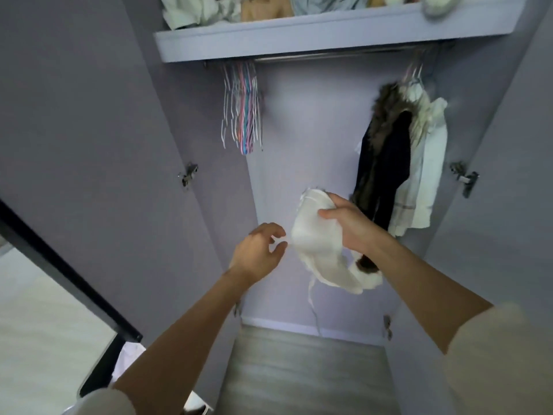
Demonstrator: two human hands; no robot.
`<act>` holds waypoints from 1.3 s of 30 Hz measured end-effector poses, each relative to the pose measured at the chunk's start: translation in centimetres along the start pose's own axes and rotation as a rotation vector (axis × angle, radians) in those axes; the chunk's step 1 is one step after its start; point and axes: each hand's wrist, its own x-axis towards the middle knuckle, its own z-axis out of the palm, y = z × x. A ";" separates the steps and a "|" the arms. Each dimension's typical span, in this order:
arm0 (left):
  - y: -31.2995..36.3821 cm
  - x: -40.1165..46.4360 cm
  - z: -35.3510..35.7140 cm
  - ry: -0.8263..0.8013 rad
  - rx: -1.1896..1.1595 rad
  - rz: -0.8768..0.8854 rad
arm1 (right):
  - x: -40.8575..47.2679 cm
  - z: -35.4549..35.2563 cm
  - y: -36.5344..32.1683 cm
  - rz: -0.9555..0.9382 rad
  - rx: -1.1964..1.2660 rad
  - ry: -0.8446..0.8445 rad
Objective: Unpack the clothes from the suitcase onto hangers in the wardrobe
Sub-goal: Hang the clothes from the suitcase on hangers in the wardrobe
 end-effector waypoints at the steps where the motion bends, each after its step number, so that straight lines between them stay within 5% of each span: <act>1: -0.1 0.7 -0.1 -0.011 -0.066 -0.077 | -0.4 0.1 -1.0 0.008 -0.050 -0.017; 5: 0.1 2.1 -1.0 -0.126 -0.437 -0.251 | -1.5 0.9 -4.4 -0.025 -0.294 -0.204; 9: 0.8 2.4 -3.0 -0.242 -0.669 -0.160 | -1.9 2.0 -7.1 -0.164 -0.597 -0.283; 15: 1.3 3.1 -5.7 -0.406 -0.732 -0.187 | -1.3 2.9 -8.7 -0.286 -0.465 -0.189; 21: 2.1 4.8 -7.1 -0.231 -0.974 -0.196 | 0.4 3.6 -4.6 -0.397 -0.635 0.219; 25: 2.3 6.0 -7.7 -0.186 -0.994 -0.229 | 0.5 5.0 -2.0 0.003 -0.233 -0.041; 29: 1.5 6.4 -8.5 -0.206 -1.075 -0.235 | 1.0 6.1 -1.2 0.063 -0.136 -0.283; 34: 0.7 7.3 -9.4 0.004 -0.900 -0.231 | 1.3 7.3 -1.2 -0.005 -0.397 -0.151; 39: -2.9 8.9 -10.6 0.308 -0.831 -0.443 | 1.0 6.6 -1.5 0.057 -0.459 -0.044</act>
